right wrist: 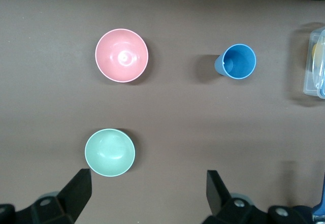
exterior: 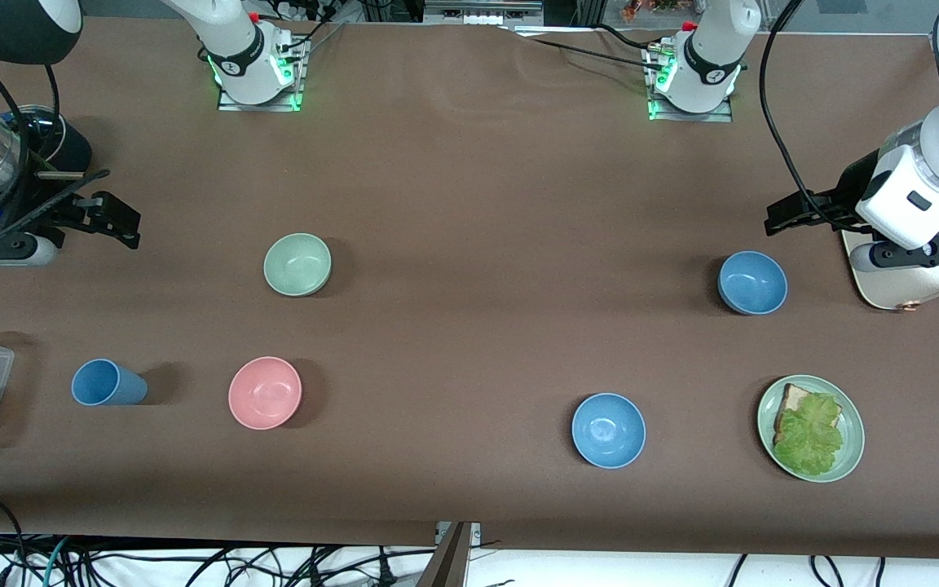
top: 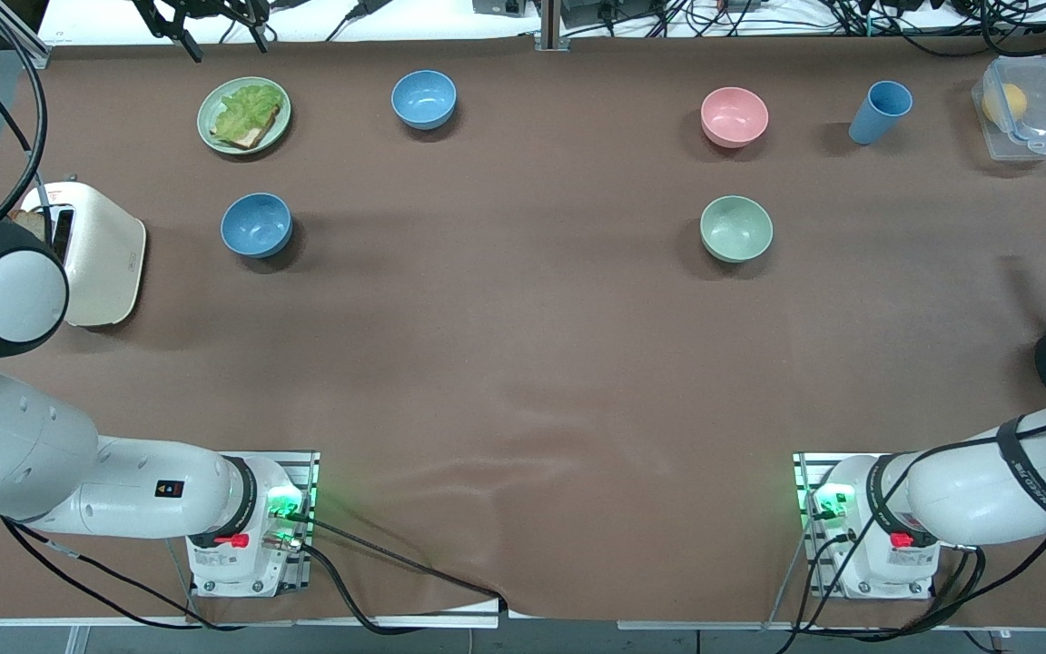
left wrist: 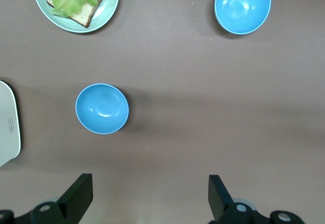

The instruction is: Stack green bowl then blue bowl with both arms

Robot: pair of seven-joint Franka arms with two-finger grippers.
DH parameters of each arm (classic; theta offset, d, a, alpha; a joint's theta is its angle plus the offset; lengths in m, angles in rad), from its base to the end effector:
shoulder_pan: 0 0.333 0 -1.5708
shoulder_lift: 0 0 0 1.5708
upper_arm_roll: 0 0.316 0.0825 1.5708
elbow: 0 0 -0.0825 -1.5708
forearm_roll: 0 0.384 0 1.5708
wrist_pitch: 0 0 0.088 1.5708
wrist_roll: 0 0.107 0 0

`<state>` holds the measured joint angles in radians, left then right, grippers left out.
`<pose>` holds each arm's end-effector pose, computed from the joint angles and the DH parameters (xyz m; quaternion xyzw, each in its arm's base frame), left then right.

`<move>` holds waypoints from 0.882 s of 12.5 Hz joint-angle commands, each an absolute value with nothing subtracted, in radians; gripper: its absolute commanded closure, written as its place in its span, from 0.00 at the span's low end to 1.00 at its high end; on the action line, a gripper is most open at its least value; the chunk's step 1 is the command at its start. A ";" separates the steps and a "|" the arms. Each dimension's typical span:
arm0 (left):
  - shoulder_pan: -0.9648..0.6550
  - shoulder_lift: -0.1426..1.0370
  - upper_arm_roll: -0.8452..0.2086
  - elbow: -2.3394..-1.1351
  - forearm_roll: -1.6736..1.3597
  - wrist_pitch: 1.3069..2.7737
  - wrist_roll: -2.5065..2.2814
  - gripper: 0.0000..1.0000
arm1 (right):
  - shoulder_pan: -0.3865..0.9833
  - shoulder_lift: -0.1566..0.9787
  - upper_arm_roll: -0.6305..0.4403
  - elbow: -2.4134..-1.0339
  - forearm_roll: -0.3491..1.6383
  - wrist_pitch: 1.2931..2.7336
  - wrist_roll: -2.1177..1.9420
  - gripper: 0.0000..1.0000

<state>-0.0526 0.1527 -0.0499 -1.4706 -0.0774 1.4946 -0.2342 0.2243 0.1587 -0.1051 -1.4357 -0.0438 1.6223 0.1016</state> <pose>0.5871 -0.0670 0.5781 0.9949 0.0652 -0.0704 0.0311 0.6036 0.0731 0.6016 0.9994 0.0104 0.0176 0.0284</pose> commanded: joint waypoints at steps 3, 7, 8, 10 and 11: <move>-0.060 0.169 -0.048 -1.433 -0.064 1.479 -0.249 0.00 | 0.221 0.127 -0.098 -1.447 -0.028 1.594 0.176 0.00; -0.060 0.169 -0.048 -1.433 -0.078 1.479 -0.250 0.00 | 0.221 0.127 -0.098 -1.447 -0.028 1.594 0.167 0.00; -0.060 0.169 -0.046 -1.433 -0.078 1.479 -0.249 0.00 | 0.221 0.127 -0.098 -1.447 -0.029 1.594 0.167 0.00; -0.058 0.169 -0.048 -1.433 -0.078 1.479 -0.249 0.00 | 0.221 0.129 -0.100 -1.447 -0.029 1.595 0.166 0.00; -0.058 0.169 -0.048 -1.433 -0.078 1.479 -0.249 0.00 | 0.221 0.129 -0.100 -1.447 -0.029 1.597 0.166 0.00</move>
<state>-0.0528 0.1532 -0.0499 -1.4671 -0.0779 1.4945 -0.2343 0.2246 0.1461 -0.1040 -1.4367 -0.0424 1.6040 0.1565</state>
